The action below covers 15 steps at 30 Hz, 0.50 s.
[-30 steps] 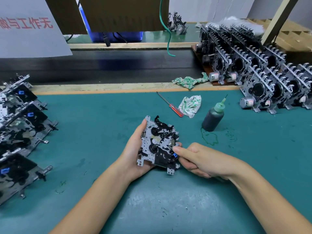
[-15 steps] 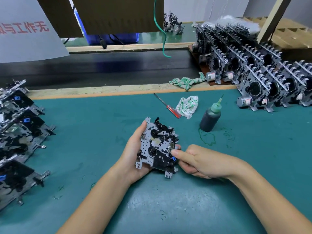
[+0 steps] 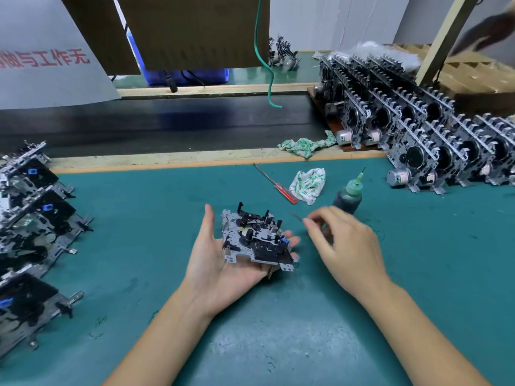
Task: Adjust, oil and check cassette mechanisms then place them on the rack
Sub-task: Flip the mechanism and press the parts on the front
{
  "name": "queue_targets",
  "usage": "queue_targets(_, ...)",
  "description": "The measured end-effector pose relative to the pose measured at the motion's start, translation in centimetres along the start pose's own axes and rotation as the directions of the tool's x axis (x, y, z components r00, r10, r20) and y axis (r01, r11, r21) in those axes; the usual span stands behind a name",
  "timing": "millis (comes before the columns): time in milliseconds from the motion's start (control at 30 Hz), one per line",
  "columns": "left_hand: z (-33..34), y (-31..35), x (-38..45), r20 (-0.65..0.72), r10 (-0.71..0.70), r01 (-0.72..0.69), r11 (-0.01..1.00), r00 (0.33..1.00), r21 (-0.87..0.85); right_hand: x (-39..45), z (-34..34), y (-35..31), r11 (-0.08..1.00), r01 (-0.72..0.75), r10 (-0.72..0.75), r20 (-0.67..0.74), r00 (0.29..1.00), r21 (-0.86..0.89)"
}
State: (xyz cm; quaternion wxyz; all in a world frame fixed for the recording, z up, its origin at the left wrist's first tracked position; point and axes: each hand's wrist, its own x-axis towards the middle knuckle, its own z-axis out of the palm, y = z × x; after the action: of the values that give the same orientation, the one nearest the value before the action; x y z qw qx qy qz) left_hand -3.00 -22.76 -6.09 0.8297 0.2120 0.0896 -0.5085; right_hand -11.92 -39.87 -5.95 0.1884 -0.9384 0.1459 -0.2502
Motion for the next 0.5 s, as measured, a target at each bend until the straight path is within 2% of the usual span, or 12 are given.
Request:
queue_targets(67,-0.2,0.0,0.0,0.006,-0.008,0.008,1.000,1.000,0.002,0.2,-0.2,-0.2,0.995,0.029,0.000,-0.288,0.958,0.099)
queue_targets(133,-0.5,-0.3,0.2,-0.020,0.001,-0.001,1.000,1.000,0.024,0.5,-0.2,0.3,0.955,-0.042,0.179,-0.456,0.872,0.294)
queue_targets(167,-0.7,-0.5,0.3,-0.037,0.010,-0.008,0.999,0.999,0.046,0.6,-0.1,0.6,0.923,-0.110,0.281,-0.449,0.848,0.369)
queue_targets(200,-0.7,-0.7,0.4,-0.054,0.020,-0.015,0.997,0.998,0.077,0.8,0.1,1.2,0.883,-0.195,0.371,-0.381,0.847,0.427)
queue_targets(267,-0.7,-0.8,0.5,-0.075,0.047,-0.037,0.991,0.996,0.127,1.2,0.4,2.0,0.770,-0.385,0.512,-0.133,0.849,0.509)
queue_targets(333,-0.8,-0.6,0.5,-0.067,0.085,-0.075,0.988,0.994,0.136,1.5,0.8,2.7,0.706,-0.494,0.549,0.048,0.835,0.508)
queue_targets(433,-1.0,-0.3,0.3,-0.016,0.114,-0.110,0.983,0.993,0.143,1.8,0.8,3.1,0.712,-0.464,0.509,0.068,0.858,0.528)
queue_targets(500,-1.1,-0.5,0.3,0.023,0.078,-0.081,0.984,0.997,0.161,2.0,0.4,2.9,0.651,-0.412,0.475,0.081,0.876,0.637)
